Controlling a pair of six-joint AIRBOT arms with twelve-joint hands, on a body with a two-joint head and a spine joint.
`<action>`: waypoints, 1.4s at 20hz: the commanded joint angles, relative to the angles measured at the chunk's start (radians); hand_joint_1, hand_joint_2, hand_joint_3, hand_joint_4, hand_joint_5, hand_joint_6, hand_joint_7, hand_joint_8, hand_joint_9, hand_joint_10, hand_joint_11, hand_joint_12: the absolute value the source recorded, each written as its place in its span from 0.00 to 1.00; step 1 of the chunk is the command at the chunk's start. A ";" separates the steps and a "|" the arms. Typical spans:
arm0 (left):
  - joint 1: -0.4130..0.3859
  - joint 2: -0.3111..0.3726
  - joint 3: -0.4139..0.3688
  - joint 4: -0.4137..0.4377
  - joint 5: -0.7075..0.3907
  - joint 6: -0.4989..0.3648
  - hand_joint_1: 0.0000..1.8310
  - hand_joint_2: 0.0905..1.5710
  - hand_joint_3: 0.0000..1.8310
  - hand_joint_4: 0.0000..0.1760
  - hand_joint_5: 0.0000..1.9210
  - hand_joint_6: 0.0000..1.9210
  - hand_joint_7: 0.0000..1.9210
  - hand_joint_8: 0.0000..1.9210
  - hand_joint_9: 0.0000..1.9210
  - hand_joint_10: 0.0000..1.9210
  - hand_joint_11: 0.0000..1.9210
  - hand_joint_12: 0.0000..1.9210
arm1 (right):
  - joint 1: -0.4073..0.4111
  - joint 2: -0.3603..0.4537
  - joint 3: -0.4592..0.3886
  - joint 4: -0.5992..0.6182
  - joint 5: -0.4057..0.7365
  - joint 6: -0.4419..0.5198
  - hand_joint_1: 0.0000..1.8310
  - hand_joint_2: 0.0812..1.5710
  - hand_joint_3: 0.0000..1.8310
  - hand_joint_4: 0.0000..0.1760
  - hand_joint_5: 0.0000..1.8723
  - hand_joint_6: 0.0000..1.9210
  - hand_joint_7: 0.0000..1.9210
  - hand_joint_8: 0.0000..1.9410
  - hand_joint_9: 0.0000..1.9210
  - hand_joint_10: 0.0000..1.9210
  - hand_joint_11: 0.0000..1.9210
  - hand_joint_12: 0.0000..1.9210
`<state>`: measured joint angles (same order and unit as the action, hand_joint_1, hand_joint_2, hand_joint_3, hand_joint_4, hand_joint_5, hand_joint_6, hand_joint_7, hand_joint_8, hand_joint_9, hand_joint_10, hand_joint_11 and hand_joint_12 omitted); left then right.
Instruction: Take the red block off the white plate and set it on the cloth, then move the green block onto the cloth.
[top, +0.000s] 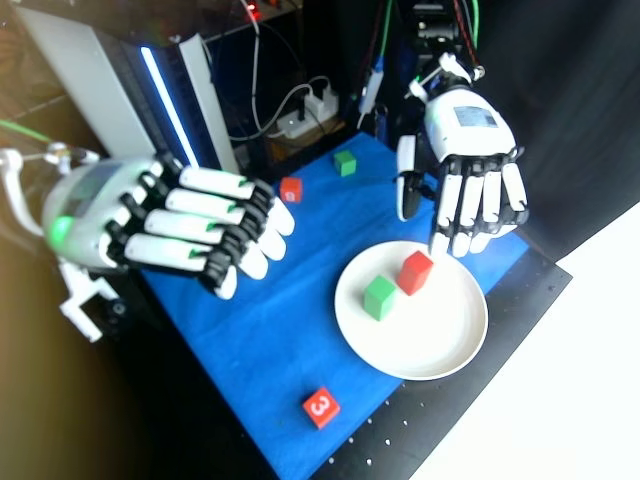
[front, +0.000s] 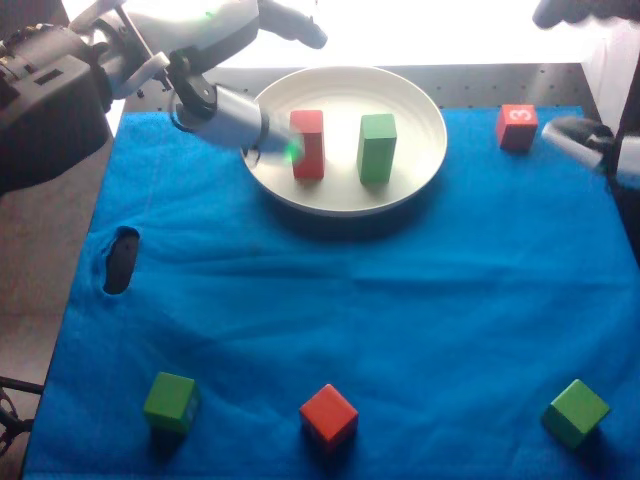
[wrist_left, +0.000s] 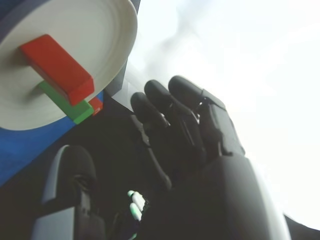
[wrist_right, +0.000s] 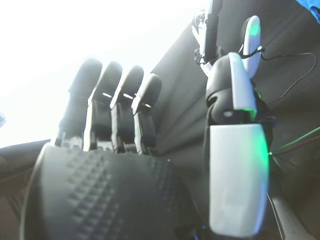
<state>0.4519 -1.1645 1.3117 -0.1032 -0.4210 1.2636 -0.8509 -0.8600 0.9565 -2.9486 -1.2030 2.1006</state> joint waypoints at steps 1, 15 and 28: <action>-0.010 0.004 0.001 0.001 -0.123 -0.003 0.44 0.50 0.01 0.25 0.19 0.14 0.20 0.07 0.05 0.39 0.00 0.74 | 0.014 -0.001 0.003 -0.014 -0.125 0.000 0.56 0.43 0.41 0.00 0.22 0.67 0.25 0.72 0.25 0.82 0.26 1.00; -0.021 -0.147 0.167 0.001 0.056 -0.031 0.56 0.55 0.00 0.00 0.29 0.13 0.32 0.14 0.19 0.51 0.08 0.81 | 0.014 -0.010 0.010 -0.014 -0.124 0.000 0.62 0.46 0.39 0.00 0.20 0.70 0.23 0.76 0.22 0.86 0.24 1.00; -0.013 -0.199 0.207 0.001 0.068 -0.068 0.58 0.58 0.00 0.00 0.30 0.12 0.36 0.12 0.23 0.48 0.11 0.82 | 0.014 -0.010 0.012 -0.007 -0.124 0.000 0.60 0.50 0.32 0.00 0.19 0.67 0.22 0.72 0.22 0.82 0.21 1.00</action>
<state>0.4519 -1.3609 1.5162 -0.1024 -0.2394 1.1992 -0.8505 -0.8700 0.9642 -2.9437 -1.2049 2.1002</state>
